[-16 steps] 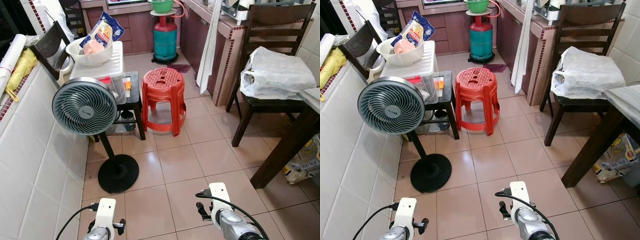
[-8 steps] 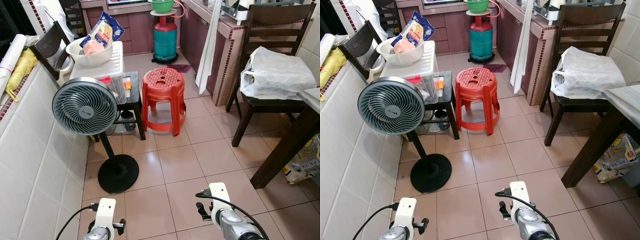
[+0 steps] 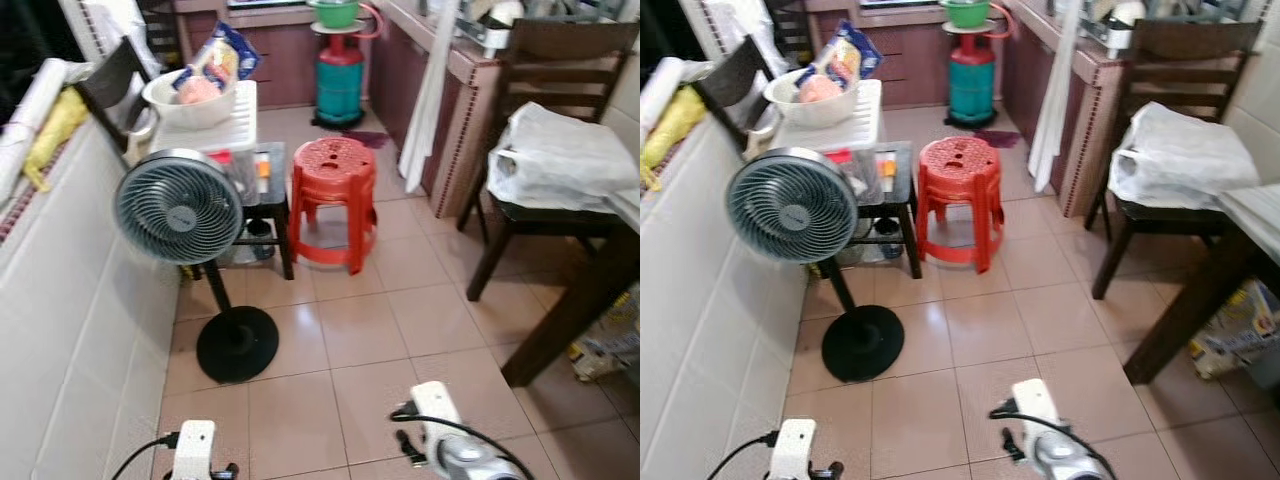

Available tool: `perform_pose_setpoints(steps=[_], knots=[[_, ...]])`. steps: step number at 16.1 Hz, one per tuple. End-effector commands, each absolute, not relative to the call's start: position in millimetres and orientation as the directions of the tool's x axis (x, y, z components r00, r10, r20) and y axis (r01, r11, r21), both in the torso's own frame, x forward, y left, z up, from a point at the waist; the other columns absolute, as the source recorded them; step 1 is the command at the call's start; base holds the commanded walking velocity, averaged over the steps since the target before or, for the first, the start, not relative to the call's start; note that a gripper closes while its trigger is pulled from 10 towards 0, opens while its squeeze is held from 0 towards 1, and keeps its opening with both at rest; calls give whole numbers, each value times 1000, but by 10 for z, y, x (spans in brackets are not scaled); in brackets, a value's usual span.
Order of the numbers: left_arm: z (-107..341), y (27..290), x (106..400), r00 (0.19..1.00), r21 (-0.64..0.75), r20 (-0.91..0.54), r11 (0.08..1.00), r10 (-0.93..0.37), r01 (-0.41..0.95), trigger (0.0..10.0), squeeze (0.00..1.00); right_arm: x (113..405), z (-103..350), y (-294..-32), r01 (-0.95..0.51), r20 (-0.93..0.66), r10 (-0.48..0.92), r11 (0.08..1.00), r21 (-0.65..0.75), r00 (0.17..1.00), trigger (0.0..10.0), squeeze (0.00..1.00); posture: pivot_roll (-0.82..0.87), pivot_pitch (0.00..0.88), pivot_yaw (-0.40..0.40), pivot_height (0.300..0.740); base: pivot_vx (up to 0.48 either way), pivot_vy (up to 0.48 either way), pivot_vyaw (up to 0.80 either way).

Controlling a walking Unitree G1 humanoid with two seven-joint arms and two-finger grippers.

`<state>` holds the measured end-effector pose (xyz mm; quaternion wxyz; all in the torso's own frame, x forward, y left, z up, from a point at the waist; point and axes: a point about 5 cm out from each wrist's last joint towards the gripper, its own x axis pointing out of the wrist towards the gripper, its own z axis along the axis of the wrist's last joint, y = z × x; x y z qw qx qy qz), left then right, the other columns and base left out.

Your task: Setting the table

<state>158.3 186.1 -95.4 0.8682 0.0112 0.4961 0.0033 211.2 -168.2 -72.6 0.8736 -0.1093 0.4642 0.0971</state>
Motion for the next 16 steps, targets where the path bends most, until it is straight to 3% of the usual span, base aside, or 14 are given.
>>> perform_pose_setpoints(steps=[1, 9, 16], knots=[[-946, 1886, 1595, 508, 34, -861, 999, 19, 19, 10000, 0, 2137, -710, -1713, -282, -835, 62, 953, -114, 547, 10000, 0, -19, 0, 46, 740, 0, 0, 0], [-959, 1824, 1584, 499, 32, -867, 999, 11, 34, 10000, 0, 2155, -714, -1550, -334, -842, 79, 934, -124, 534, 10000, 0, -18, 0, 44, 740, 0, 0, -645], [-956, 1823, 1597, 484, 37, -875, 996, -6, 78, 10000, 0, 2046, -770, -1600, -363, -853, 72, 921, -142, 516, 10000, 0, -24, 0, 45, 740, 0, 0, -763]])
